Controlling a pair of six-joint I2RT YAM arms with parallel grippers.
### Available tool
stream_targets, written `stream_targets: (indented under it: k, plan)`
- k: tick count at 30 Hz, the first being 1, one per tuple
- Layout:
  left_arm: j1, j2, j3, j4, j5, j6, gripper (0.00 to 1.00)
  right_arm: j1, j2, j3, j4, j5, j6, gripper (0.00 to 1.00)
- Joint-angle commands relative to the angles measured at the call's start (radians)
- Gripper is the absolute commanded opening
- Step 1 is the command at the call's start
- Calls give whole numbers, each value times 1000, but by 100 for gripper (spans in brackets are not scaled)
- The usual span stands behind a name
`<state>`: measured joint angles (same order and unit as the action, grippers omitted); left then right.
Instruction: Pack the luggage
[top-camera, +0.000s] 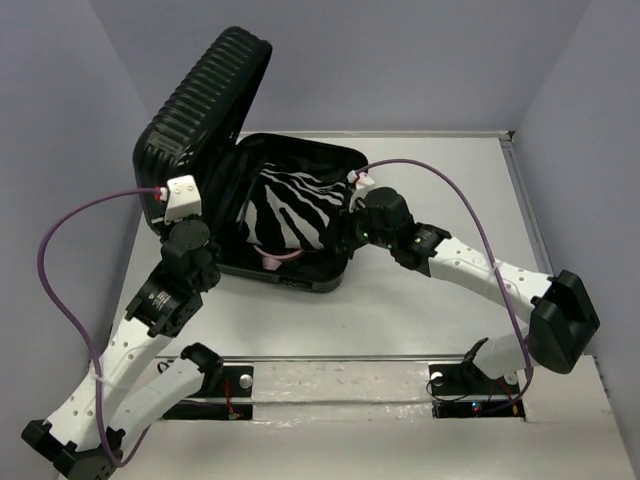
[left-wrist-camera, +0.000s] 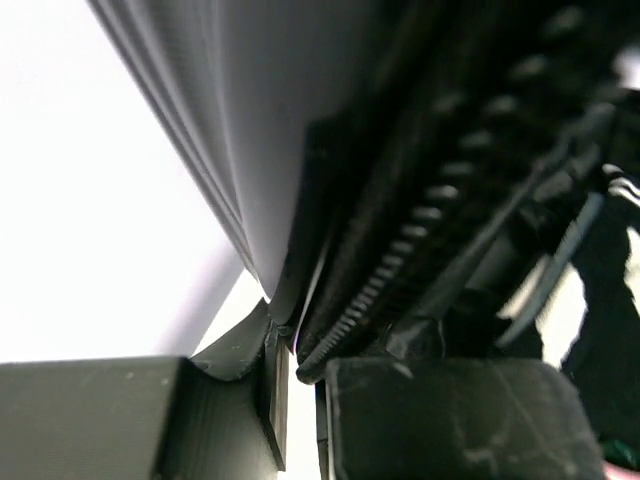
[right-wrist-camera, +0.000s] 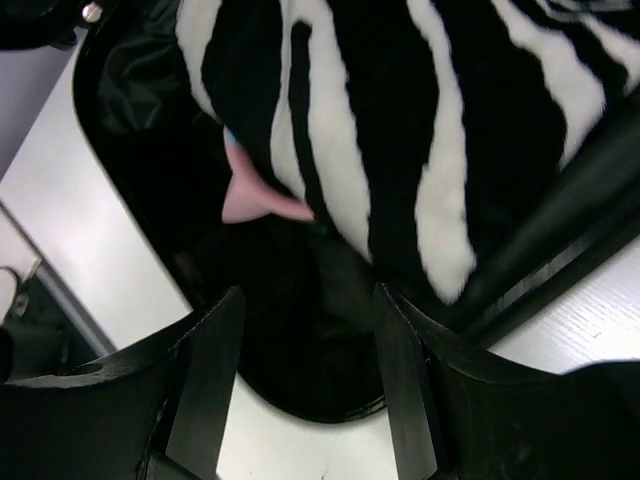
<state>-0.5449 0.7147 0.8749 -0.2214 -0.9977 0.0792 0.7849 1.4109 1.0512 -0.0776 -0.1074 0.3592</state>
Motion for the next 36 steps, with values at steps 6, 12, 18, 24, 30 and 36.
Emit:
stream_targets:
  k: [6,12,18,24,30,36]
  plan:
    - [-270,110,41,-38,185,-73,6,-240,22,40,-102,387,66,51]
    - [-276,164,58,36,162,-108,6,-371,-6,-6,-211,549,21,90]
    - [-276,192,65,50,154,-119,6,-380,-257,-94,-369,721,41,87]
    - [-277,206,82,25,169,-142,6,-395,-389,-223,-563,813,230,100]
    - [-279,209,79,33,232,-145,6,-522,-203,-212,-444,626,158,100]
    - [-279,177,70,40,275,-136,6,-558,-27,-151,-386,572,106,82]
